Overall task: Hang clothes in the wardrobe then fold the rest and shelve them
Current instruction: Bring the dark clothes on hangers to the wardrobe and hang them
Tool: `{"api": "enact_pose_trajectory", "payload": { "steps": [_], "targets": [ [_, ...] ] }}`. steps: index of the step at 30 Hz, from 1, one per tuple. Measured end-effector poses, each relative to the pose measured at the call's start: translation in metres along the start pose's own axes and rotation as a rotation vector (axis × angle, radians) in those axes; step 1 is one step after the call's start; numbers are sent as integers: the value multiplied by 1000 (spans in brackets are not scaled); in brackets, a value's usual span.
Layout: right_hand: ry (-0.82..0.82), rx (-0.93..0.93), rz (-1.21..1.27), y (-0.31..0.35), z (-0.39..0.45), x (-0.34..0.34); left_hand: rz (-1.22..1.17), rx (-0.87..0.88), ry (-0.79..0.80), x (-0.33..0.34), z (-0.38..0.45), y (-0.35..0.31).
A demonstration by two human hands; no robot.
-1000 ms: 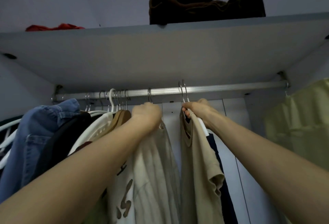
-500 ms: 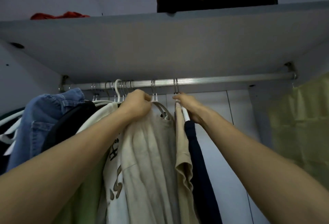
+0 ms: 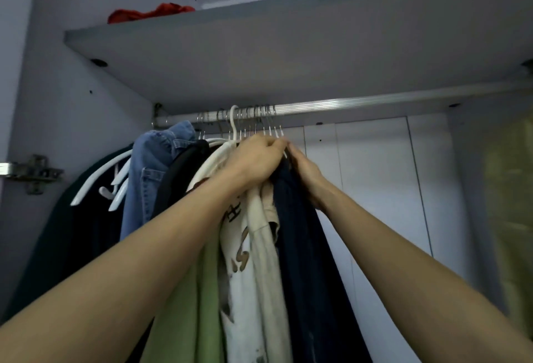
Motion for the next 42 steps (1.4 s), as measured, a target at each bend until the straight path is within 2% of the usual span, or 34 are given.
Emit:
{"api": "enact_pose_trajectory", "payload": {
  "steps": [3,5,8,10,12,14,16,18,21,23,26,30,36,38,42],
  "targets": [
    [-86,76,9,-60,-43,-4,226,196,-83,11,-23,-12],
    [-116,254,28,-113,-75,2,334,274,-107,18,-36,-13],
    [-52,441,48,-171,-115,25,451,351,-83,33,-50,-9],
    [62,537,50,-177,-146,47,490,368,-61,39,-63,-7],
    [153,611,-49,-179,-181,55,573,358,-33,44,-82,-3],
    [226,596,-96,-165,-207,49,641,341,-1,49,-102,0],
    [227,628,-143,-157,-229,26,676,316,28,58,-126,0],
    [142,639,-248,-139,-263,-12,678,277,84,70,-164,-11],
    [15,621,-427,-134,-293,-58,673,204,217,94,-205,-15],
    [-32,637,-556,-130,-332,-90,551,106,352,114,-241,-33],
    [-2,647,-778,-121,-389,-125,415,33,517,150,-286,-57],
    [62,745,-985,-105,-476,-160,285,69,775,202,-336,-99],
    [157,1033,-1144,-74,-639,-180,164,247,1080,262,-436,-189],
    [134,1172,-1157,-64,-696,-180,127,329,1201,274,-486,-213],
    [2,1453,-1015,-35,-817,-164,47,580,1430,280,-595,-265]
  ]
}}
Point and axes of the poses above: each hand's wrist, its own z-axis towards the middle knuckle, its own x-axis out of the palm, y = z × x, the point moved 4 cm from there along z, towards the middle knuckle, and after that the axes turned 14 degrees about -z, right-handed, at the moved point
